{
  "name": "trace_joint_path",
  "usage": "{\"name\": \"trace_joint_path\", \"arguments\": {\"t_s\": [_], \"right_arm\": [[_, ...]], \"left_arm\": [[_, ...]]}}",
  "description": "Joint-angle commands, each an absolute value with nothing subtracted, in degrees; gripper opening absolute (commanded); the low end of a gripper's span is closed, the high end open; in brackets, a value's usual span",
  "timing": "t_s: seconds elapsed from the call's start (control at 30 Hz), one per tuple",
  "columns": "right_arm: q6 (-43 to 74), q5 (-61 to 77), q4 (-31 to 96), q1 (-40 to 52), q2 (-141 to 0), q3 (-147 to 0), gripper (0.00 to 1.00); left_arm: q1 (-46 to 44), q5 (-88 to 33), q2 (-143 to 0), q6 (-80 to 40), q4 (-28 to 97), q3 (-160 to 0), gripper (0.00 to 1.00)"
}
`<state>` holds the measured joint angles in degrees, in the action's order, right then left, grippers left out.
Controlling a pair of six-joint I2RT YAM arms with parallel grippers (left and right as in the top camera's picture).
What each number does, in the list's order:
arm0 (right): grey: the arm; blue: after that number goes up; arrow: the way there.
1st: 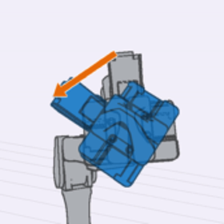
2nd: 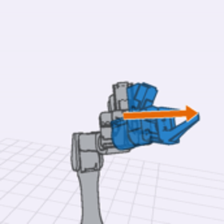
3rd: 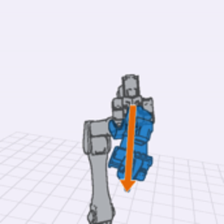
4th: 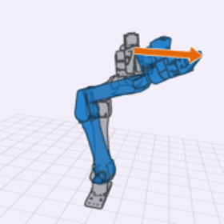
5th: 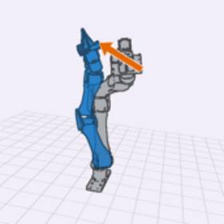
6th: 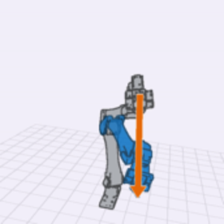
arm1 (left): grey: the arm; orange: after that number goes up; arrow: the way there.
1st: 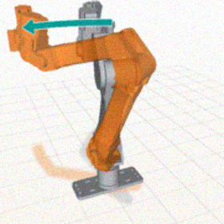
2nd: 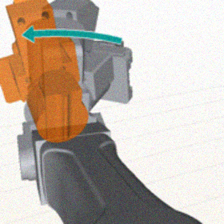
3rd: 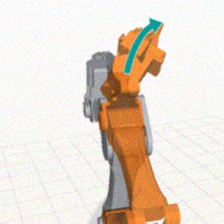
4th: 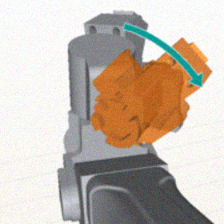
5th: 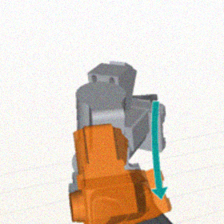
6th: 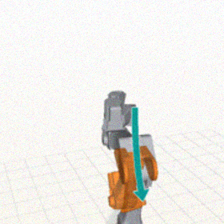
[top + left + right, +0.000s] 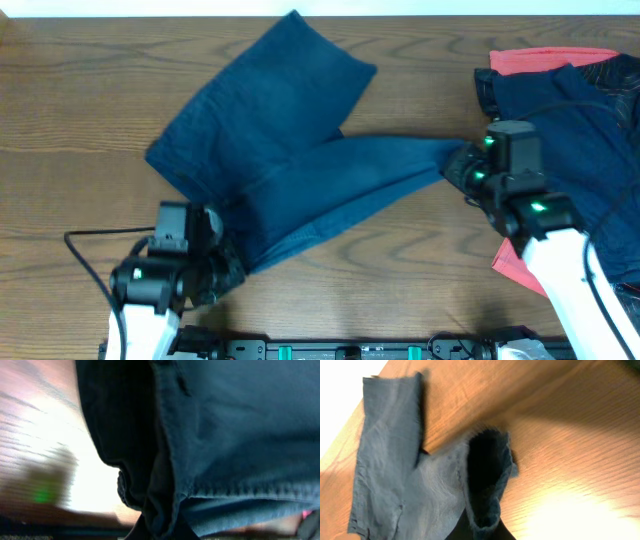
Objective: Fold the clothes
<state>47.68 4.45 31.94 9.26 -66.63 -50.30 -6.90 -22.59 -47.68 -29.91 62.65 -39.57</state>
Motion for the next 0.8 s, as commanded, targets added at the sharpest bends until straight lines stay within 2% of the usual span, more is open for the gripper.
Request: {"name": "trace_joint_path", "arguments": {"t_s": [0.0, 0.13, 0.33, 0.5, 0.77], "right_arm": [[39.16, -2.79, 34.39, 5.78, -62.5, -54.59, 0.01], [28.73, -2.46, 35.38, 5.1, -61.93, -59.81, 0.01], [19.25, 0.75, 31.4, 6.96, -70.22, -70.02, 0.01], [12.75, 1.56, 23.86, 11.49, -81.52, -79.61, 0.01], [6.52, 1.43, 6.28, 17.96, -99.09, -86.98, 0.01]], "left_arm": [[-10.92, -20.34, -42.72, -29.52, 67.09, -40.84, 0.06], [-12.95, -19.31, -36.07, -33.3, 68.88, -42.74, 0.06], [-12.95, -2.7, -31.66, -45.69, 62.65, -43.13, 0.06], [-12.93, 6.17, -35.11, -50.61, 53.8, -42.76, 0.06], [-11.75, 18.31, -49.12, -62.04, 48.12, -42.72, 0.06]]}}
